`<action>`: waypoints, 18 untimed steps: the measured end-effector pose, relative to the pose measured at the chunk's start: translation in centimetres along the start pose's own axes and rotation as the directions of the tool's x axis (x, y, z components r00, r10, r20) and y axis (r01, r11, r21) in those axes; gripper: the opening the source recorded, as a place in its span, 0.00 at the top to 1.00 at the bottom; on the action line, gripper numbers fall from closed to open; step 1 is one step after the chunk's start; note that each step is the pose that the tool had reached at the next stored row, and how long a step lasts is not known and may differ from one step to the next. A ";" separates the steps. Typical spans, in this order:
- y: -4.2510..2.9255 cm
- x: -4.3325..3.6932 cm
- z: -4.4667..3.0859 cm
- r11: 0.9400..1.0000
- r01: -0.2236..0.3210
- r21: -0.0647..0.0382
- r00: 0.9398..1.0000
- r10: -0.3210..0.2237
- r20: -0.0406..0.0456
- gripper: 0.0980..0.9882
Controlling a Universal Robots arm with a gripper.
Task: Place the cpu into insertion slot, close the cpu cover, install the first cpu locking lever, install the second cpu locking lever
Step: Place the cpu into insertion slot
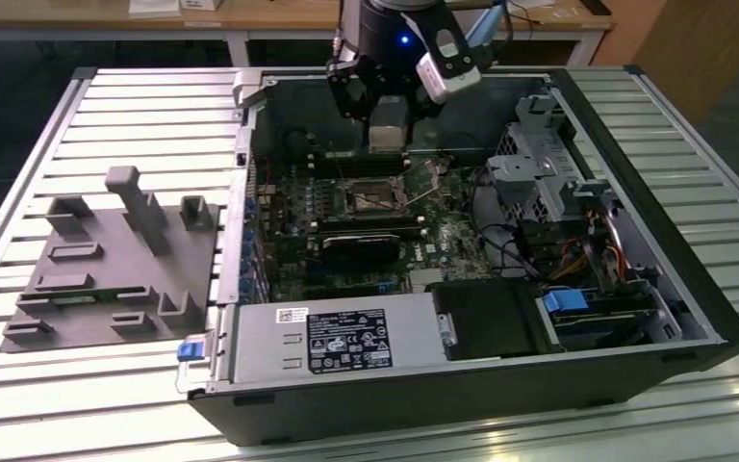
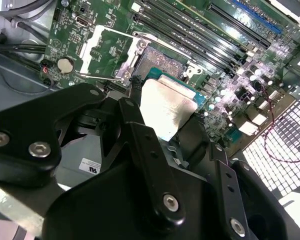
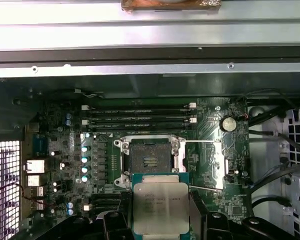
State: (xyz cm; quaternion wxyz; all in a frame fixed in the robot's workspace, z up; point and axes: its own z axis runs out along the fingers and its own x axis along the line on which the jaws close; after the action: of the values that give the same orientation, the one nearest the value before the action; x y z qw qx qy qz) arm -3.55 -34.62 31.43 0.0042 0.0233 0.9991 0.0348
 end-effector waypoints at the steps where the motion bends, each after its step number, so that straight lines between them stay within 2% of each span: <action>1: 0.00 0.00 0.06 1.000 -0.001 0.000 1.000 0.001 0.000 0.51; 18: -0.06 0.02 0.82 1.000 -0.016 0.008 1.000 0.016 0.003 0.51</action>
State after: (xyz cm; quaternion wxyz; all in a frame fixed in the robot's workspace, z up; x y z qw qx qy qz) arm -3.56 -34.62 30.61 0.0053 0.0313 0.9990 0.0308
